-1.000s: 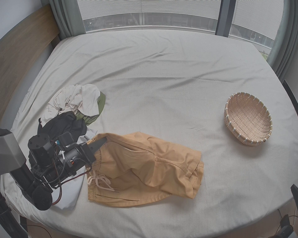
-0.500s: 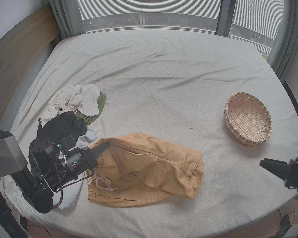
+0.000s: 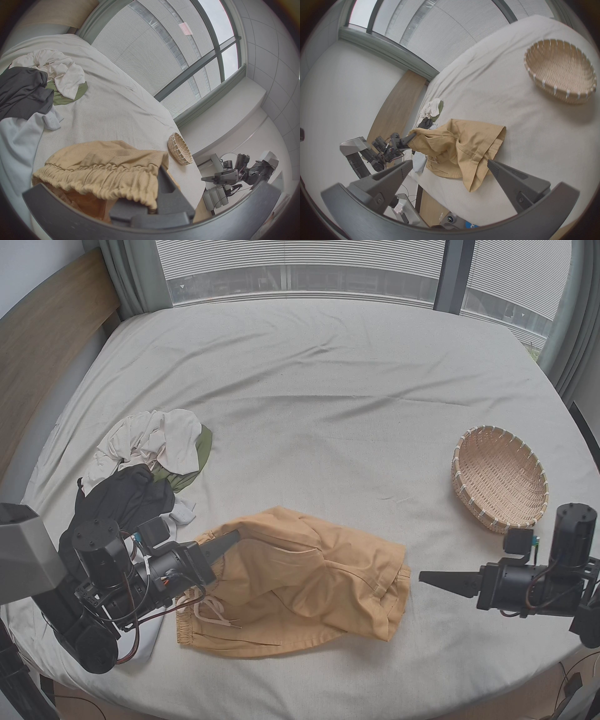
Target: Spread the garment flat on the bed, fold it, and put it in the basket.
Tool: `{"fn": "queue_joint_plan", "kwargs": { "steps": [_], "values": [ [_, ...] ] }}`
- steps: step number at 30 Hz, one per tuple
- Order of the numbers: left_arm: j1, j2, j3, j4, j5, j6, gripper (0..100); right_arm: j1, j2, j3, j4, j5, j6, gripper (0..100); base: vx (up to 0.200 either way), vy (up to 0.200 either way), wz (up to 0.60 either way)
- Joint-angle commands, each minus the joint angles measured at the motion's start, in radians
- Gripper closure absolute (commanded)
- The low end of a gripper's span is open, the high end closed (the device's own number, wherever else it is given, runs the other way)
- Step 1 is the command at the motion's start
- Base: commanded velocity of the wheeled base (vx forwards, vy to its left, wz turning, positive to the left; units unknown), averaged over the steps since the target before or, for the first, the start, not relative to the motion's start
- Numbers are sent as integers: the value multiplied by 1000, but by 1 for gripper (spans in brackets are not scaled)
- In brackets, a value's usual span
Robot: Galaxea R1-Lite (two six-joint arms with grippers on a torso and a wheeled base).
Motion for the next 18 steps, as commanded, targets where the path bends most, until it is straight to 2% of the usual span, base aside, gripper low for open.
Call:
{"fn": "queue_joint_plan", "kwargs": {
  "steps": [1,8,11,13,18],
  "values": [
    [5,6,-4,0,2,0,100,35,247,14,-124,-1,68,0,0,0,0],
    [28,1,0,0,2,2,100,78,366,9,-249,-15,79,0,0,0,0],
    [28,0,3,0,2,8,100,95,446,7,-308,-67,77,0,0,0,0],
    [28,3,7,0,2,51,100,102,495,4,-364,-101,77,0,0,0,0],
    [28,3,10,1,2,81,100,101,574,0,-479,-119,76,0,0,0,0]
  ]
}}
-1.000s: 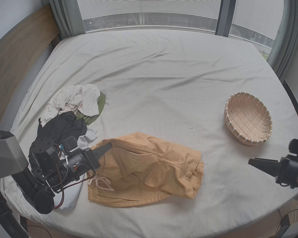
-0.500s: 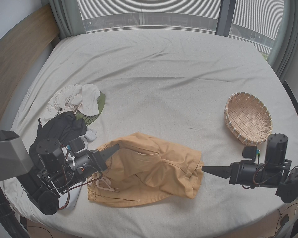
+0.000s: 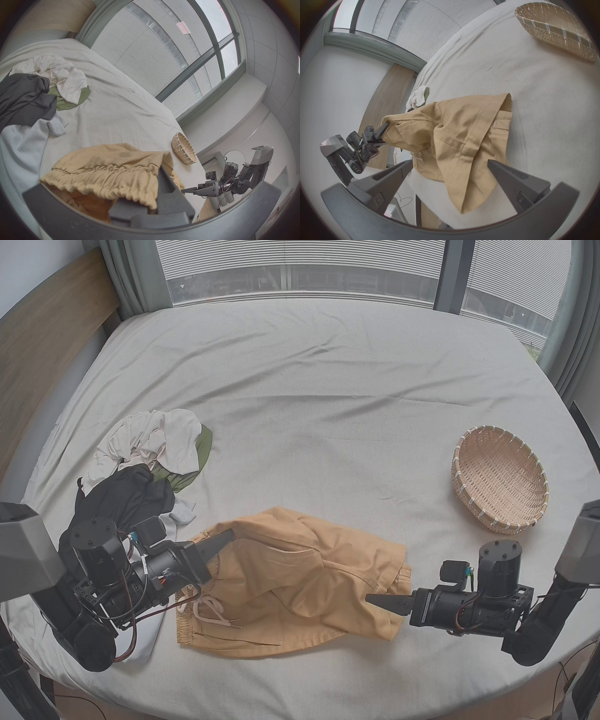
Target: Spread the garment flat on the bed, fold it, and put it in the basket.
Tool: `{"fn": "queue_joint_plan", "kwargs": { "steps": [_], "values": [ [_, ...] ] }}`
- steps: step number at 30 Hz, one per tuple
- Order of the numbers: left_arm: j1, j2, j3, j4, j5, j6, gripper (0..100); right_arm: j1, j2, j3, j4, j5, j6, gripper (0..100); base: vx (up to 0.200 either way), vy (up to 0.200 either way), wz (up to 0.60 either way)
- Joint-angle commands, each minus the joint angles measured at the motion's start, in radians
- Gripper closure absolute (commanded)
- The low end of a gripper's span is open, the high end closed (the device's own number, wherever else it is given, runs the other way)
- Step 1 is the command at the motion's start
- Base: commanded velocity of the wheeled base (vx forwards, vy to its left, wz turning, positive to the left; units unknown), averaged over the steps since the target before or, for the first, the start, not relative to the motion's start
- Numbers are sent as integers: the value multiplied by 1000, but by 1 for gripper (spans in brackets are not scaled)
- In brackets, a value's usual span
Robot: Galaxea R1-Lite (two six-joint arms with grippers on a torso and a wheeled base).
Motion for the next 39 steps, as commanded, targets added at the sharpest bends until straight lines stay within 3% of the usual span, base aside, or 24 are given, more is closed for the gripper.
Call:
{"fn": "queue_joint_plan", "kwargs": {
  "steps": [1,18,28,33,39],
  "values": [
    [0,1,4,0,0,16,100,8,119,-5,-53,-14,-1,0,0,0,0],
    [0,3,12,0,0,19,100,6,191,-231,-111,-15,1,0,0,0,0],
    [2,7,13,0,0,19,100,13,93,-131,-215,-9,4,0,0,0,0],
    [2,10,15,0,0,19,100,40,9,-73,-228,-6,87,0,0,0,0],
    [7,9,16,0,0,19,100,39,-7,-85,-231,-5,107,0,0,0,0]
  ]
}}
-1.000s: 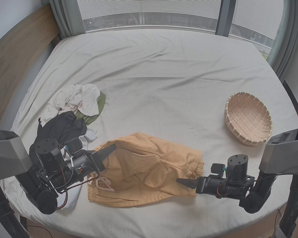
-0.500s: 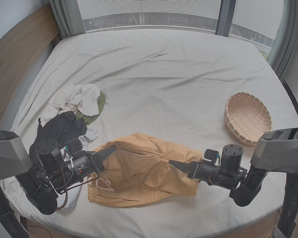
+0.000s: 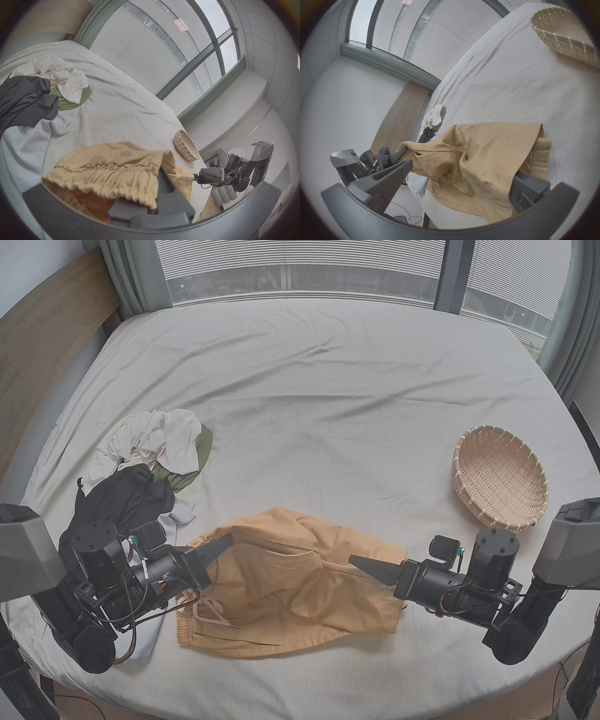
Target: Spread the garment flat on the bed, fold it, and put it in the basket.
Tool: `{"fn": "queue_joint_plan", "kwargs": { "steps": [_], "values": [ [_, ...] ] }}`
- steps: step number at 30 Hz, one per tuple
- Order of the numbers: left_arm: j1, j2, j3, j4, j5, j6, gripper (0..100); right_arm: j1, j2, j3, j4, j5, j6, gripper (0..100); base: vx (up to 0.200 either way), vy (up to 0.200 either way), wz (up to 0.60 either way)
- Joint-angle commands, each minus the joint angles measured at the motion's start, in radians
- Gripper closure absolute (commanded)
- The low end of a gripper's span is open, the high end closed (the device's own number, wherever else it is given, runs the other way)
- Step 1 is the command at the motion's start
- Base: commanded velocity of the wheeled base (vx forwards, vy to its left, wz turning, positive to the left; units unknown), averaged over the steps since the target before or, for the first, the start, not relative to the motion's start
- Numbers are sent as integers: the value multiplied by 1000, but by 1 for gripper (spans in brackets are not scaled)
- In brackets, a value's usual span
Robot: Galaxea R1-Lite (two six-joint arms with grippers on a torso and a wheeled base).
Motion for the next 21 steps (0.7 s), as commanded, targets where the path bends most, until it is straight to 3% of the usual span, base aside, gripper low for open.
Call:
{"fn": "queue_joint_plan", "kwargs": {
  "steps": [1,9,21],
  "values": [
    [2,0,1,-1,0,-1,100,-2,-38,8,-9,0,5,0,0,0,0],
    [1,2,3,-1,0,-1,100,5,113,39,-34,-3,-11,0,0,0,0],
    [1,2,11,-1,0,-1,100,18,123,18,-34,-3,-44,0,0,0,0]
  ]
}}
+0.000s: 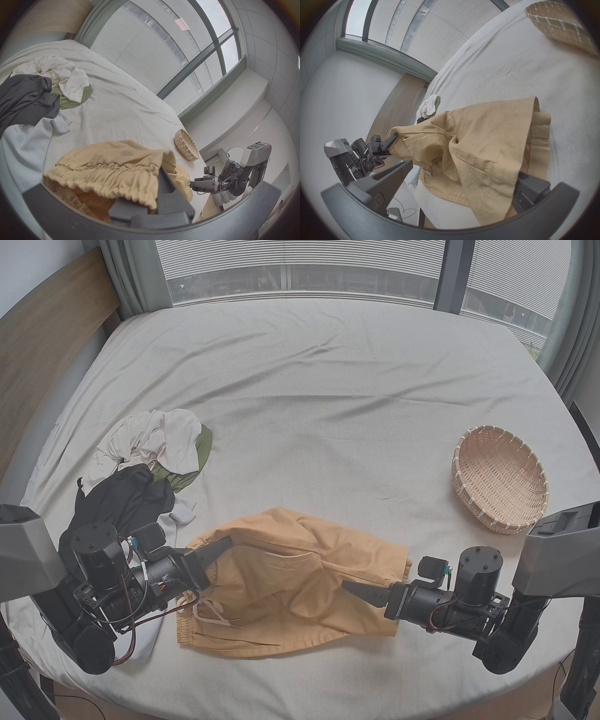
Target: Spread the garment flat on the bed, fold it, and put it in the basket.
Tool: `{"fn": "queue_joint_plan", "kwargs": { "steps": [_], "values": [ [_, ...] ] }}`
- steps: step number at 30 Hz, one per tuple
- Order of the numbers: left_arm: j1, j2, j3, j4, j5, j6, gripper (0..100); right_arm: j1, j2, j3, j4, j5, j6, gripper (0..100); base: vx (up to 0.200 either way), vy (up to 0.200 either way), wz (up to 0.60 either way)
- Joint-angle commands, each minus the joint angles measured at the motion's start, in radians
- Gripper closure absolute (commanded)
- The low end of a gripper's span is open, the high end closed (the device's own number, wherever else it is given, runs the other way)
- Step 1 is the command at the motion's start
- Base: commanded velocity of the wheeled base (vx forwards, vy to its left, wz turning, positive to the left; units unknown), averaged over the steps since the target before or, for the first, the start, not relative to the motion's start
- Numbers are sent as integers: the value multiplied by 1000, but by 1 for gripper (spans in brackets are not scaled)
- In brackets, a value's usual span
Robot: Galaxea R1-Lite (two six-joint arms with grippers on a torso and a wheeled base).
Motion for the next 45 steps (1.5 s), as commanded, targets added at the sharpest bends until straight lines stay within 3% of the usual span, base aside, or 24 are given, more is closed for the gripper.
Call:
{"fn": "queue_joint_plan", "kwargs": {
  "steps": [1,15,16,31,40,45],
  "values": [
    [-1,0,1,0,0,-1,100,2,6,-12,0,1,0,0,0,0,0],
    [1,0,1,0,0,-1,100,2,9,-49,0,-2,-26,0,0,0,0],
    [1,1,1,0,0,-1,100,0,12,-48,0,-2,-26,100,0,0,0],
    [1,-11,-2,-2,0,-2,100,-9,-60,-6,0,-5,-32,100,0,0,0],
    [-28,-145,-16,-2,-12,-2,100,-21,-357,72,3,-30,-63,100,0,0,0],
    [-28,-226,-13,0,-94,12,100,-69,-541,81,41,-28,-63,100,0,0,0]
  ]
}}
